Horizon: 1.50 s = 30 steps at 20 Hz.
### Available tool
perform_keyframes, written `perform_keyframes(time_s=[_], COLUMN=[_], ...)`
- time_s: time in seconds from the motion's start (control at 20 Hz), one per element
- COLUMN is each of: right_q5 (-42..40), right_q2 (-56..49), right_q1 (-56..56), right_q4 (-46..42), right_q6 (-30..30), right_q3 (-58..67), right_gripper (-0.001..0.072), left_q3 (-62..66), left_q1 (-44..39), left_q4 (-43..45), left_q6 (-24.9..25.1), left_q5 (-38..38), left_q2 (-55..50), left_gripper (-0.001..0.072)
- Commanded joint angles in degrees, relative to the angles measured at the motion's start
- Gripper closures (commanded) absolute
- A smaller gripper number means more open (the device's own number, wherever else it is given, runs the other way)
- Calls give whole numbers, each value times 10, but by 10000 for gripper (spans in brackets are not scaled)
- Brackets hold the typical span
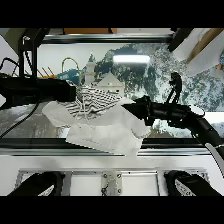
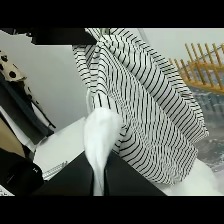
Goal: Fold the clothes and pants, and hang the long-sleeved shirts on hangers.
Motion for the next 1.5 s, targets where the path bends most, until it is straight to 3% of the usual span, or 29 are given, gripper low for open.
perform_keyframes(time_s=[0.0, 0.05, 0.45, 0.5, 0.6, 0.65, 1.0, 1.45], right_q5=[-5, -5, 5, 5, 4, 0, -39, -122], right_q2=[0, 0, 0, 0, 3, 5, 69, 207], right_q1=[3, 3, 3, 3, -1, -8, -168, -577], right_q4=[1, 1, 5, 15, 47, 51, 31, -62], right_q6=[1, 1, -2, -6, -30, -32, -24, 76], right_q3=[1, 1, 1, 1, 3, 9, 71, 115], right_gripper=[705, 705, 704, 705, 704, 704, 704, 705], left_q3=[-9, 0, 55, 56, 51, 47, 40, 40], left_q1=[-6, -6, -5, -5, -2, 5, 86, 90], left_q4=[0, 0, 7, 7, 6, 6, 5, -1], left_q6=[-1, -1, -1, -1, -1, -1, -1, 0], left_q5=[8, 8, 8, 8, 8, 8, 8, 52], left_q2=[23, 28, 58, 58, 58, 58, 58, 22], left_gripper=[230, 149, 150, 202, 596, 695, 695, 695])
